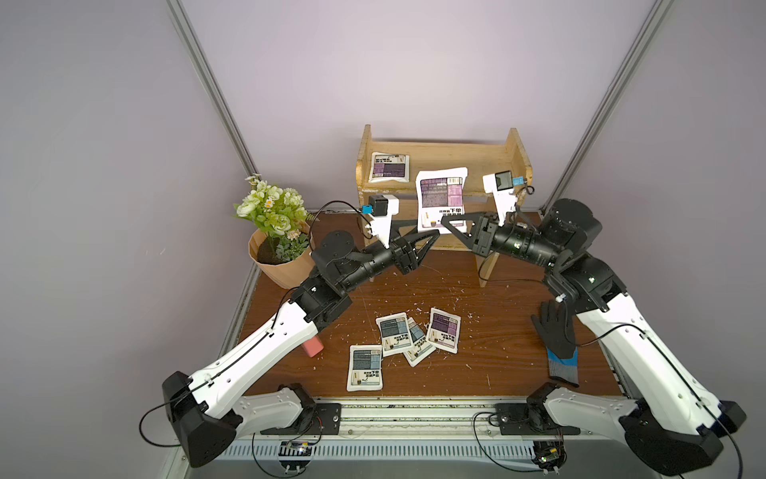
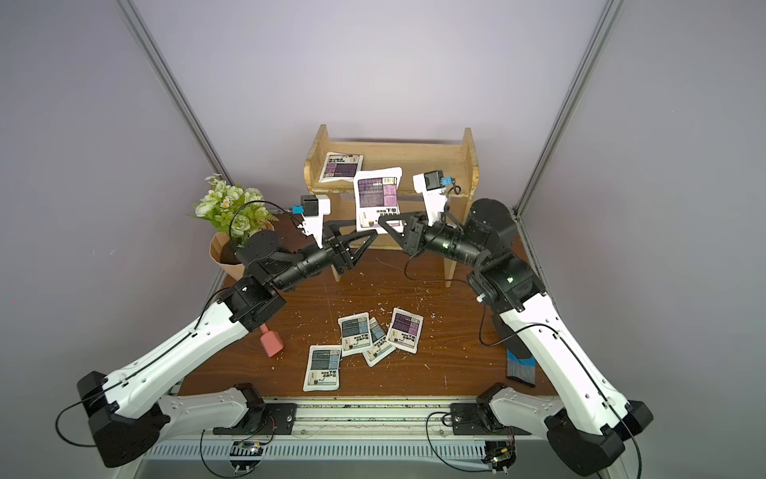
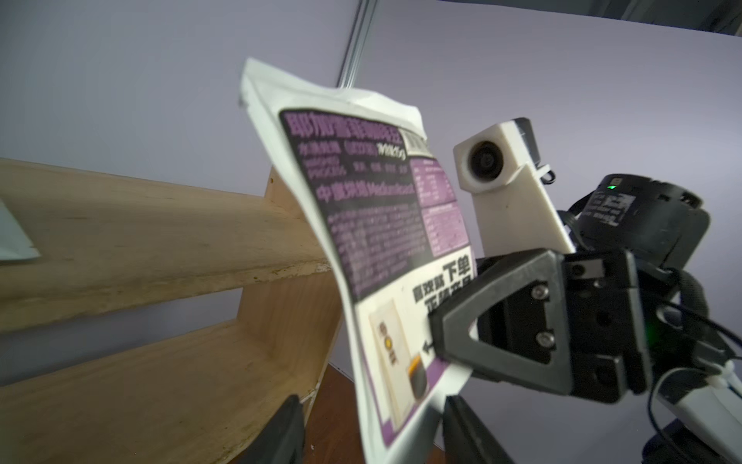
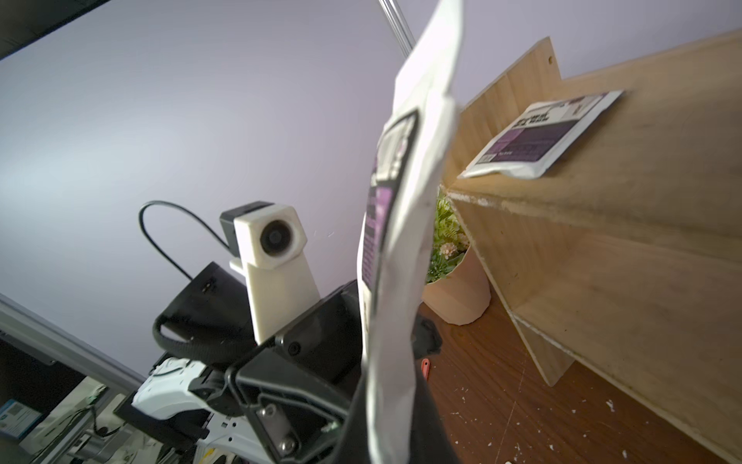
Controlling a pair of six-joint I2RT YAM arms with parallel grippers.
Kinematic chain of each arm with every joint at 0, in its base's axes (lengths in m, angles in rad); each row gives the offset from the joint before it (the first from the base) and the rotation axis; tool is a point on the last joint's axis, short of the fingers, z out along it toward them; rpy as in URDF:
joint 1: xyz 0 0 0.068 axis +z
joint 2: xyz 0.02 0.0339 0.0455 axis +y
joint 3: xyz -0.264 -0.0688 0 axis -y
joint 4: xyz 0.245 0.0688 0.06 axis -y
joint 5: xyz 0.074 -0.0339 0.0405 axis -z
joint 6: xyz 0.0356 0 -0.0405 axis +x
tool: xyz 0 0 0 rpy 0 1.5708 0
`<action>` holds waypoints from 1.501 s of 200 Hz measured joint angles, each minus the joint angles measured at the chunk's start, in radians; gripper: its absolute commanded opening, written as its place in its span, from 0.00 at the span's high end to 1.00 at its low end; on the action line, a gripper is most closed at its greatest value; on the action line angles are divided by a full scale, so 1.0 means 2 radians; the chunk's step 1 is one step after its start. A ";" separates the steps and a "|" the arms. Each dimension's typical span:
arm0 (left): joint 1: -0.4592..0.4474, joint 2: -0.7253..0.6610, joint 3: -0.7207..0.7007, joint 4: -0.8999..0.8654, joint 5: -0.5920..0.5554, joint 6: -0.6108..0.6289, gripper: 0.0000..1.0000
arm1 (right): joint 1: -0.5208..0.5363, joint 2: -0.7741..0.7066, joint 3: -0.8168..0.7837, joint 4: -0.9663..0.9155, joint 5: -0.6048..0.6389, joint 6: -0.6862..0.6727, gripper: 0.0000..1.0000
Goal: Place the bagged coffee beans on the shelf by color
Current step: Pick up the bagged coffee beans at the center of the board, then place the bagged coffee beans on the shelf.
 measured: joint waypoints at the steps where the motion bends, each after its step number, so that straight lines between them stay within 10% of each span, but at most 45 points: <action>1: 0.000 0.000 0.000 0.000 -0.002 0.001 0.42 | 0.000 0.001 0.003 -0.001 0.001 0.000 1.00; 88: 0.000 -0.004 -0.072 -0.067 -0.135 0.019 0.42 | -0.063 0.213 0.325 -0.152 0.014 0.036 1.00; 198: 0.000 -0.009 -0.128 -0.078 -0.175 0.001 0.45 | -0.107 0.326 0.414 -0.221 -0.037 0.155 0.95; 300: 0.000 -0.015 -0.142 -0.062 -0.185 -0.005 0.46 | -0.113 0.354 0.467 -0.274 -0.032 0.155 0.40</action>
